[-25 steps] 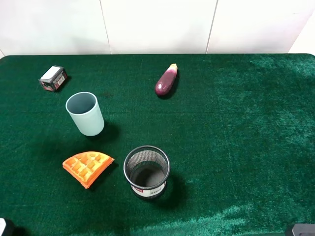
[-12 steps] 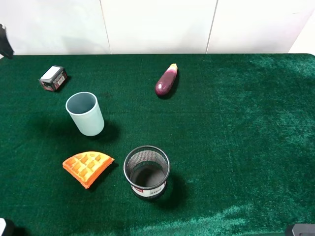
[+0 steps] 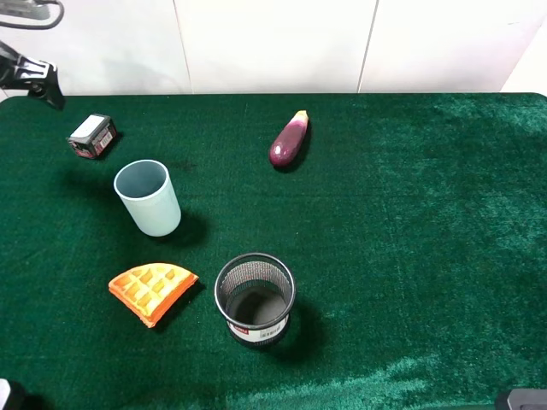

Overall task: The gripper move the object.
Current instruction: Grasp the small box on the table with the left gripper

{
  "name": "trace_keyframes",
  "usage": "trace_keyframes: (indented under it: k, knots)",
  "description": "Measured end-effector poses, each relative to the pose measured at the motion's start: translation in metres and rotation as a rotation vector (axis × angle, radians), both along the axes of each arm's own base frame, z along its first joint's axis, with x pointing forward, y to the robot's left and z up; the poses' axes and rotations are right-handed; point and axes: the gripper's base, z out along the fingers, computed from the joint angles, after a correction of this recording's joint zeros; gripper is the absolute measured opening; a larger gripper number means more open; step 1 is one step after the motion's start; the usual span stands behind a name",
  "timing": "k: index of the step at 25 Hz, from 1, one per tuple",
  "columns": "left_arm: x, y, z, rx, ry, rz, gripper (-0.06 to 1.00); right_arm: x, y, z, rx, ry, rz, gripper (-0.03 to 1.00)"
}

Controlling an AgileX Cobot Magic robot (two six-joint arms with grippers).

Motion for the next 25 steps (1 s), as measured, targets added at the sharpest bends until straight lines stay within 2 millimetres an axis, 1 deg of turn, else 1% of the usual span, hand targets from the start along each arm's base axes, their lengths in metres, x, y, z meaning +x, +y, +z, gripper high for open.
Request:
trace_keyframes:
  k: [4,8,12,17,20,25]
  knots:
    - [0.025,-0.001,-0.01,-0.024,-0.006,-0.046,0.98,0.0,0.0,0.0,0.0,0.0,0.0,0.7]
    - [0.042,-0.005,-0.029,-0.079,0.012,-0.089,0.98,0.0,0.0,0.0,0.0,0.0,0.0,0.7]
    - [0.048,-0.008,-0.054,-0.117,0.051,-0.115,0.98,0.0,0.0,0.0,0.0,0.0,0.0,0.7]
    - [0.051,-0.008,-0.083,-0.134,0.112,-0.119,0.98,0.0,0.0,0.0,0.0,0.0,0.0,0.7]
    - [0.052,-0.008,-0.096,-0.135,0.131,-0.121,0.98,0.0,0.0,0.0,0.0,0.0,0.0,0.7]
    - [0.056,-0.007,-0.108,-0.124,0.115,-0.128,0.98,0.0,0.0,0.0,0.0,0.0,0.0,0.7]
